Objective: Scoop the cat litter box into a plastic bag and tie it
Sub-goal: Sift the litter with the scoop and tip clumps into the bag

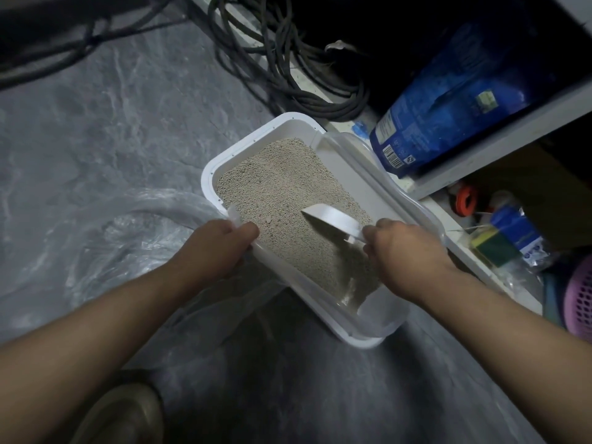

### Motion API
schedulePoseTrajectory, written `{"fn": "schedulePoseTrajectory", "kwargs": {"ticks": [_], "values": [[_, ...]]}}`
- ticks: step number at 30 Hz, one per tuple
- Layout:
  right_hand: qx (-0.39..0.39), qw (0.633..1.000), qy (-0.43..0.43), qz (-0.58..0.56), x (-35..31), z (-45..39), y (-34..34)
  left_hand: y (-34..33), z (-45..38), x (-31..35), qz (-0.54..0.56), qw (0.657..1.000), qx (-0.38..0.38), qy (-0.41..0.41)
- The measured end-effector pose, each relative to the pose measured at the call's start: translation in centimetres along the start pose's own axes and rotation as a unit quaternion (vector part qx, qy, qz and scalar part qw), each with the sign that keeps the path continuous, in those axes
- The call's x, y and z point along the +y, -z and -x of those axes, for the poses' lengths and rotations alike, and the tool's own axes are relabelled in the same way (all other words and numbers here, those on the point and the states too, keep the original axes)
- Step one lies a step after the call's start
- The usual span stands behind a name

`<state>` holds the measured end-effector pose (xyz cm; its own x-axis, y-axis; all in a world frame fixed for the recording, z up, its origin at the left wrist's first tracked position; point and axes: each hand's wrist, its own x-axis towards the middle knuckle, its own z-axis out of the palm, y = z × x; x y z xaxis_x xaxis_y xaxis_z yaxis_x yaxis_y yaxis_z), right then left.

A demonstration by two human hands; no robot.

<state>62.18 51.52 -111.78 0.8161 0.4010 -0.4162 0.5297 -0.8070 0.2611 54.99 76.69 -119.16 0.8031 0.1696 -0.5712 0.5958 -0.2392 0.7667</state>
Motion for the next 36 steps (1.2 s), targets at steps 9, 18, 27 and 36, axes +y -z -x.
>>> {"fn": "schedulePoseTrajectory", "kwargs": {"ticks": [9,18,27,36], "values": [[0.043,0.996,-0.049,-0.059,0.5,-0.9,1.2,0.0,0.6,0.4,-0.006,1.000,-0.003,0.006],[0.090,0.994,0.053,0.019,-5.0,-1.7,2.4,0.3,0.8,0.1,-0.015,1.000,-0.017,0.006],[0.139,0.990,-0.002,0.007,-5.7,-4.1,5.0,0.4,1.0,0.6,-0.032,0.999,-0.033,-0.005],[0.088,0.992,0.088,0.031,-8.1,-6.1,5.8,0.5,1.0,0.2,-0.032,0.999,-0.031,0.002]]}}
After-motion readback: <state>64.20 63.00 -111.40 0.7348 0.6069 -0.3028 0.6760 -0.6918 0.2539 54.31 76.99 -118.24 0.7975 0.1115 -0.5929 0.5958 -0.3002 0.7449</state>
